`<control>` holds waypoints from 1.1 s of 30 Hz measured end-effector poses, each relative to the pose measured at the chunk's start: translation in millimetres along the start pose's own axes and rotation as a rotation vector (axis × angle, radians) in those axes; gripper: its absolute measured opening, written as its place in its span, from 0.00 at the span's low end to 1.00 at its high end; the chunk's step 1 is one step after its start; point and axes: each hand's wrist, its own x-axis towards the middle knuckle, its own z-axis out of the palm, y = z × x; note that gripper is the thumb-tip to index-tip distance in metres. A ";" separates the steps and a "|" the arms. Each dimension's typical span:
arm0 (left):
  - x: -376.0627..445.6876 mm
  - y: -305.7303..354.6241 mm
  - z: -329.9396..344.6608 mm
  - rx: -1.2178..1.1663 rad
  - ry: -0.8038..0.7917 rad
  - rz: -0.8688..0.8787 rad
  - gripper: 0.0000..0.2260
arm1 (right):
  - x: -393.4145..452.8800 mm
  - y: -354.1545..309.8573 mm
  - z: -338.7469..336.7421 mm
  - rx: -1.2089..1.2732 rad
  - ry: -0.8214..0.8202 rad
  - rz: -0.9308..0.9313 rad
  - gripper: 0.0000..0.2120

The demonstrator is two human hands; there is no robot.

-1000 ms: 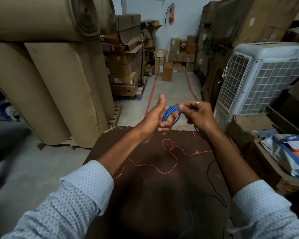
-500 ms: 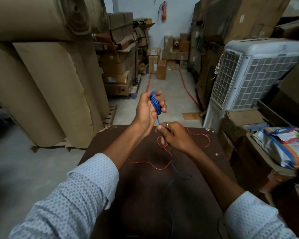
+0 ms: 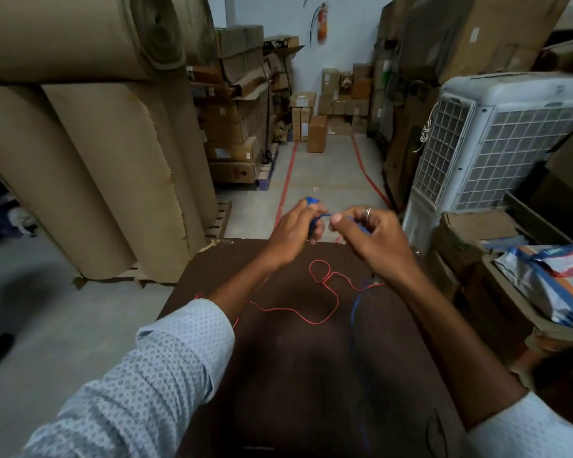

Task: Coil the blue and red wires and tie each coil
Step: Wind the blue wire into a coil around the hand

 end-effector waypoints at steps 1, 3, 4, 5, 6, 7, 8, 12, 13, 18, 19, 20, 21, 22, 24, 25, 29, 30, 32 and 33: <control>-3.3 -1.3 1.6 0.013 -0.037 0.002 0.16 | 6.5 -4.8 -6.5 -0.032 0.016 -0.031 0.12; -7.9 -2.9 1.7 0.013 -0.062 -0.011 0.19 | 19.0 -13.6 -19.3 -0.112 0.043 -0.075 0.13; -9.6 -2.1 1.5 0.004 -0.064 -0.014 0.20 | 24.6 -16.8 -24.5 -0.140 0.051 -0.088 0.14; -10.8 -0.8 1.8 -0.006 -0.069 -0.011 0.21 | 30.3 -17.7 -28.6 -0.152 0.060 -0.093 0.14; -12.3 1.3 2.7 -0.021 -0.082 -0.003 0.21 | 36.1 -18.4 -31.2 -0.144 0.074 -0.082 0.15; -13.2 3.1 3.7 -0.035 -0.094 0.004 0.21 | 42.8 -16.6 -33.2 -0.115 0.094 -0.060 0.16; -14.5 6.2 4.5 -0.052 -0.105 0.007 0.21 | 49.7 -14.3 -34.8 -0.064 0.113 -0.030 0.18; -16.4 17.8 6.0 -0.159 -0.075 0.014 0.21 | 74.1 3.4 -35.9 0.065 0.170 0.094 0.18; -15.8 21.4 6.0 -0.193 -0.069 0.017 0.21 | 77.5 9.1 -34.6 0.063 0.182 0.107 0.17; -5.7 36.2 4.7 -0.449 -0.040 -0.017 0.22 | 78.1 44.0 -10.6 -0.030 0.097 0.119 0.14; -2.2 37.7 3.5 -0.505 -0.033 -0.028 0.23 | 74.3 51.0 -2.9 -0.076 0.042 0.116 0.15; 1.3 38.8 1.5 -0.554 -0.028 -0.029 0.24 | 69.0 58.1 4.8 -0.111 -0.014 0.117 0.16; 5.0 39.0 -1.0 -0.598 -0.017 -0.022 0.24 | 62.6 64.5 12.7 -0.136 -0.066 0.122 0.17; 8.9 38.6 -4.3 -0.638 0.003 -0.013 0.25 | 55.9 69.4 19.2 -0.157 -0.108 0.129 0.18; 18.1 35.3 -11.4 -0.695 0.064 -0.008 0.24 | 44.6 73.6 28.3 -0.191 -0.163 0.137 0.19; 22.2 32.7 -13.9 -0.709 0.097 -0.013 0.23 | 40.5 72.3 31.1 -0.197 -0.181 0.136 0.19; 32.9 19.9 -18.7 -0.712 0.230 -0.032 0.21 | 28.6 56.5 36.4 -0.125 -0.198 0.166 0.18; 35.3 17.5 -20.2 -0.707 0.265 -0.035 0.21 | 24.3 52.8 37.6 -0.076 -0.205 0.191 0.18; 39.4 13.5 -24.5 -0.687 0.311 -0.044 0.20 | 14.3 47.5 40.2 0.047 -0.241 0.224 0.17; 40.9 11.0 -26.6 -0.671 0.318 -0.049 0.20 | 10.1 45.3 40.2 0.110 -0.243 0.239 0.16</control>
